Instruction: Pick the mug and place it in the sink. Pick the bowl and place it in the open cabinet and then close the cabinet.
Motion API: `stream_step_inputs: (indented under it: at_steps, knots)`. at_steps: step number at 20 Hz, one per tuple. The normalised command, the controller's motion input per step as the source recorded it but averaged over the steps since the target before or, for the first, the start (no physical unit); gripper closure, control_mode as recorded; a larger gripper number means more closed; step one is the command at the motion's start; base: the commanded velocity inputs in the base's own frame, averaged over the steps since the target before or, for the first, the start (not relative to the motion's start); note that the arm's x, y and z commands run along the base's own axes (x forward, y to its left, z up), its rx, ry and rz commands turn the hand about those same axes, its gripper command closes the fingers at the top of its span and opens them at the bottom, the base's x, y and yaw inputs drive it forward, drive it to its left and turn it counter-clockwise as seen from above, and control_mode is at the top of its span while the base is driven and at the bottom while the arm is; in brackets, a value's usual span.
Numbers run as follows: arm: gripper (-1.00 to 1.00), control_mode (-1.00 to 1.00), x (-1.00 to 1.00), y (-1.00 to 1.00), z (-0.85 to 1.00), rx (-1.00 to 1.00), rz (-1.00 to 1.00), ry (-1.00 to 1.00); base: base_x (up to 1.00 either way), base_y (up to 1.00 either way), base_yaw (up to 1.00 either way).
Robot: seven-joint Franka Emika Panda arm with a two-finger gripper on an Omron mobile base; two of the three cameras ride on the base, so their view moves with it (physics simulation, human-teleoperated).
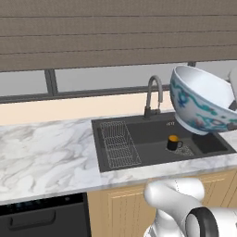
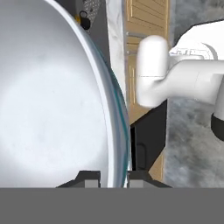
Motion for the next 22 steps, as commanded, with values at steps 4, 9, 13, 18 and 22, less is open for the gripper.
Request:
stream_step_inputs:
  at_steps: [4, 9, 13, 18, 22]
  knots:
    - [1.0, 1.0, 0.0, 0.0, 0.0, 0.0, 0.0, 0.0, -0.58, 0.4, 0.01]
    - [1.0, 1.0, 0.0, 0.0, 0.0, 0.0, 0.0, 0.0, -0.14, 0.86, 0.13]
    - [1.0, 1.0, 0.0, 0.0, 0.0, 0.0, 0.0, 0.0, 0.0, 0.41, 0.46]
    - [1.0, 1.0, 0.0, 0.0, 0.0, 0.0, 0.0, 0.0, -0.05, 0.03, 0.54]
    - [1.0, 1.0, 0.0, 0.0, 0.0, 0.0, 0.0, 0.0, -0.14, 0.09, 0.54]
